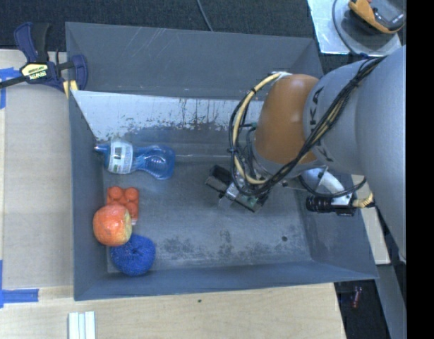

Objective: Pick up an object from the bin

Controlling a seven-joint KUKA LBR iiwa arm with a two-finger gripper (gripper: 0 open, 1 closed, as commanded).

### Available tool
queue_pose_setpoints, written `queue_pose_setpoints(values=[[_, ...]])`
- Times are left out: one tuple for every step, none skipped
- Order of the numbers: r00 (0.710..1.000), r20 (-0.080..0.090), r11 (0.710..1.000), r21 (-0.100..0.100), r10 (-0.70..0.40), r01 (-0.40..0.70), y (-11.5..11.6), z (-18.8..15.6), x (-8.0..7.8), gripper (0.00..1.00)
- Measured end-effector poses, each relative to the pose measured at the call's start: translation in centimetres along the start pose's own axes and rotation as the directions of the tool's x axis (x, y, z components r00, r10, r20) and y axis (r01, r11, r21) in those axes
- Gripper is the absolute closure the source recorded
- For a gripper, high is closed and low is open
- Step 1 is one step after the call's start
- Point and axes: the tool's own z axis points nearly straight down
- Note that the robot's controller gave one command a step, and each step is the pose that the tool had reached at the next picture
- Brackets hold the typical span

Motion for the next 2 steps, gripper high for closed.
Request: queue_pose_setpoints(values=[[1.0,0.01,1.0,-0.006,0.015,-0.015,-0.8,-4.1,-1.8,1.0],[1.0,0.005,1.0,-0.002,0.022,-0.022,-1.6,-8.9,0.5,1.0]])
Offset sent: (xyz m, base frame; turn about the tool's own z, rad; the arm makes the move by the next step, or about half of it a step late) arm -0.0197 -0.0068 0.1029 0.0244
